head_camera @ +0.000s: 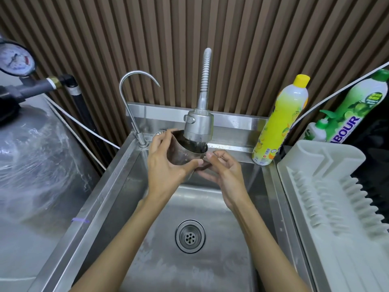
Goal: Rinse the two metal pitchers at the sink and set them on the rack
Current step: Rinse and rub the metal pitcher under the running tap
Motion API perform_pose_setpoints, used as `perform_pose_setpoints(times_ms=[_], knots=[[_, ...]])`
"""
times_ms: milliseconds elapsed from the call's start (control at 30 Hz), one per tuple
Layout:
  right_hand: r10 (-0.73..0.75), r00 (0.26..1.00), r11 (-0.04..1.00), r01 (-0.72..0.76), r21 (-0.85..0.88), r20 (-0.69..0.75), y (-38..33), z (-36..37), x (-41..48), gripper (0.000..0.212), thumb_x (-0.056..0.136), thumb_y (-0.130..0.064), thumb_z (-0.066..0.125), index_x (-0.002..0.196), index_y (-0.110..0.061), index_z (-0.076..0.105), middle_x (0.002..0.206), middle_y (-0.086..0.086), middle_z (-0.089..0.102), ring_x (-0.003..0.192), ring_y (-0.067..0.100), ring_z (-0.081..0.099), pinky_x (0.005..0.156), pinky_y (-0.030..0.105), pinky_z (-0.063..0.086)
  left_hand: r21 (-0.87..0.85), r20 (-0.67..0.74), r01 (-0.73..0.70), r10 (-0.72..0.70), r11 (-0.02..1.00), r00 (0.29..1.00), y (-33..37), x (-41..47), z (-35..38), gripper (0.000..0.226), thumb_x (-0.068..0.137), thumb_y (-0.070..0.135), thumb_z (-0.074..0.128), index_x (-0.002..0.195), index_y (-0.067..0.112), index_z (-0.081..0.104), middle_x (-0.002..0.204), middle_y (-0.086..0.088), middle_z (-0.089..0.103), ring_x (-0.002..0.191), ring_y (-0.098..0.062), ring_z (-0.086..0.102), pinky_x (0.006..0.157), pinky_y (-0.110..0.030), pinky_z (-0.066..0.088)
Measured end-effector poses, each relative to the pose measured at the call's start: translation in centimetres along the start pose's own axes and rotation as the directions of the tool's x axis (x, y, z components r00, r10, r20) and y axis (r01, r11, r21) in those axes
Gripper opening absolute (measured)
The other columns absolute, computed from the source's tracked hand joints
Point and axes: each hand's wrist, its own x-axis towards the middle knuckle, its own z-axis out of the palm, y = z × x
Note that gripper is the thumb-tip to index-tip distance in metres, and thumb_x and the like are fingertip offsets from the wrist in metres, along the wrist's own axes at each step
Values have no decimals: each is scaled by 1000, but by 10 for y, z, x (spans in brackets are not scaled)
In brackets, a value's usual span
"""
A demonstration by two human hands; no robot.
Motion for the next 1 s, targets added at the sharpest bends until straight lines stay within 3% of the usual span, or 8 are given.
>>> perform_pose_setpoints(times_ms=[133, 233, 300, 400, 600, 733, 867, 1000], knots=[[-5, 993, 973, -23, -228, -119, -20, 1, -6, 17, 84, -21, 67, 81, -6, 60, 82, 12, 72, 79, 23, 70, 59, 32, 60, 49, -20, 105, -104, 993, 994, -1, -8, 3, 75, 50, 66, 74, 109, 20, 64, 98, 3, 56, 88, -11, 58, 76, 2, 36], [-59, 980, 900, -31, -434, -192, -38, -1, -8, 23, 78, -25, 74, 65, -12, 59, 66, 4, 71, 67, 22, 71, 54, 35, 60, -37, 57, 243, -241, 969, 969, 1, -13, 9, 51, 58, 59, 76, 97, 27, 67, 90, 9, 64, 79, 0, 61, 68, 7, 35], [-144, 971, 761, -15, -648, -192, -51, -3, -10, 30, 76, -31, 75, 57, -18, 56, 63, 3, 70, 64, 22, 69, 58, 37, 59, -161, 207, 379, -344, 911, 916, -2, -14, 14, 32, 63, 41, 81, 89, 28, 69, 82, 14, 68, 73, 2, 63, 63, 4, 38], [-285, 949, 457, 14, -889, -132, -64, -3, -17, 33, 77, -36, 73, 55, -22, 52, 66, 2, 66, 71, 23, 63, 67, 31, 48, -336, 423, 510, -357, 791, 833, -7, -16, 22, 43, 60, 31, 86, 98, 16, 72, 87, 5, 74, 83, -5, 66, 70, -7, 44], [-374, 927, 481, 175, -859, -20, -51, -6, -14, 19, 80, -22, 70, 71, -19, 54, 100, 3, 74, 92, 22, 68, 83, 38, 52, -428, 490, 535, -310, 728, 815, -17, -1, 35, 57, 65, 7, 81, 117, 9, 59, 109, -2, 70, 104, -15, 64, 91, -24, 48], [-399, 905, 262, 269, -927, 149, -35, -2, 2, 9, 84, -21, 64, 85, -15, 57, 96, 11, 73, 90, 33, 65, 72, 37, 50, -226, 626, 622, -378, 749, 682, -32, 12, 32, 54, 61, 18, 83, 111, 20, 61, 110, 1, 69, 103, -16, 62, 94, -30, 46], [-328, 904, 52, 308, -950, 275, -18, 5, 13, 15, 87, -17, 56, 98, -8, 56, 92, 18, 66, 87, 37, 57, 59, 33, 31, 41, 676, 628, -484, 777, 556, -38, 13, 30, 21, 74, 8, 73, 88, 19, 62, 78, 2, 61, 72, -12, 52, 68, -24, 41], [-322, 895, 69, 348, -935, 309, 0, 5, 17, 3, 83, -4, 54, 85, -3, 56, 88, 16, 61, 91, 35, 53, 58, 37, 42, 103, 643, 617, -526, 780, 557, -42, 6, 34, 18, 79, 4, 67, 84, 19, 59, 80, 0, 60, 75, -12, 51, 64, -23, 36]])
